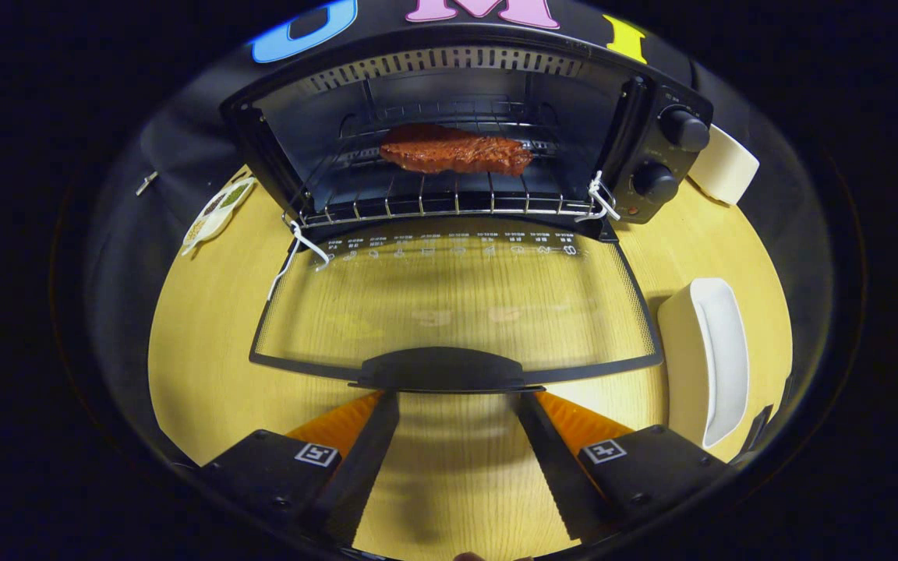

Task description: Open the toaster oven, put the food inside, and close the toaster oven door.

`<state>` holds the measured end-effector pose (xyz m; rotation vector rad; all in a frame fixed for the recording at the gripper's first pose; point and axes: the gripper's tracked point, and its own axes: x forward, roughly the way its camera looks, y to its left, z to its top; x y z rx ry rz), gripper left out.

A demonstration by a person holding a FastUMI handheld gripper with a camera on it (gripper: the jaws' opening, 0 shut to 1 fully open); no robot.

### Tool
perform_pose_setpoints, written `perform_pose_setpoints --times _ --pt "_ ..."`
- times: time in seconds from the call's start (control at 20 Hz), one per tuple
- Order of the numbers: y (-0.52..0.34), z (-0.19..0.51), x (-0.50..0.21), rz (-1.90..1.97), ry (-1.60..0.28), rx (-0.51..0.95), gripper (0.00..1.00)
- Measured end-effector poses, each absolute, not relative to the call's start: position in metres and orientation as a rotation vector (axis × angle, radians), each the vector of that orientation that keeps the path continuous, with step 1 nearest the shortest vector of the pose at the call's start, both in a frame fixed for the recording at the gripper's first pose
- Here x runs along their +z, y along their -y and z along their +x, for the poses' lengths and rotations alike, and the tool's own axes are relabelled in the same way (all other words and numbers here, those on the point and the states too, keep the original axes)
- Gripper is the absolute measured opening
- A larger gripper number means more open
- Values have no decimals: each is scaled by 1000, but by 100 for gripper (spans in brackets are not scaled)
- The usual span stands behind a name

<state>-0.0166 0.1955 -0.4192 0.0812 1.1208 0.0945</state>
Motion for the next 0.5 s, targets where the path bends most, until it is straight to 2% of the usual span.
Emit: perform_pose_setpoints --times 0.5 --pt "-193 -17 -387 105 -1016 122 97"
